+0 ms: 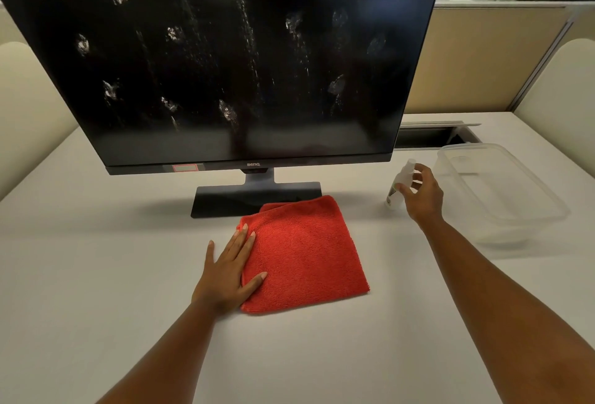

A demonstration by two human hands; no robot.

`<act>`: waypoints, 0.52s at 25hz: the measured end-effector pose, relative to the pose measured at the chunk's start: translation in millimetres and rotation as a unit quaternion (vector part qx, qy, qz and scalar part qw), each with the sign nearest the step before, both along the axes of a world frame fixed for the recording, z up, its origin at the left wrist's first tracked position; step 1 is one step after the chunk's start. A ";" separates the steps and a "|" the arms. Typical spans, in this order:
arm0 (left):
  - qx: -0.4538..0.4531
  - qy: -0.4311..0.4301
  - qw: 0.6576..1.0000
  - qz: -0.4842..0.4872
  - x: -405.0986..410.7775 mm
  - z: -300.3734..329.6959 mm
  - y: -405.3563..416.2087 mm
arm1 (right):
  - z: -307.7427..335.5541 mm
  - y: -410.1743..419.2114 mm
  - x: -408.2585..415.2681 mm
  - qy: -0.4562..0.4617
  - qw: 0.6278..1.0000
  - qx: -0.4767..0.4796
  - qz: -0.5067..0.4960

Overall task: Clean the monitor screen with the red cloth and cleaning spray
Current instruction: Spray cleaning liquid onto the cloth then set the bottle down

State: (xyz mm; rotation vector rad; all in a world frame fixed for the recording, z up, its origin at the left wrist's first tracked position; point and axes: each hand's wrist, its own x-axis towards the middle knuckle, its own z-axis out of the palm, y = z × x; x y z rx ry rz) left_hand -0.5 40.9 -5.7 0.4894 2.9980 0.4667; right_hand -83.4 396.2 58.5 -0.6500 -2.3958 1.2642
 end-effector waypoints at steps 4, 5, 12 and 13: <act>-0.002 0.001 1.000 -0.001 -0.2 -1.9 -0.2 | -0.5 0.0 3.0 0.003 0.999 -0.048 0.021; -0.001 0.002 1.000 -0.001 -0.3 -2.2 -0.1 | -0.5 -0.1 3.5 0.002 0.998 -0.056 0.025; 0.004 -0.001 1.000 -0.003 -2.5 -6.3 -1.7 | -21.2 -38.5 42.9 -0.024 0.986 -0.036 -0.160; 0.005 -0.002 1.000 -0.002 -2.5 -7.4 -1.5 | -26.2 -53.4 49.4 -0.054 0.990 -0.026 -0.128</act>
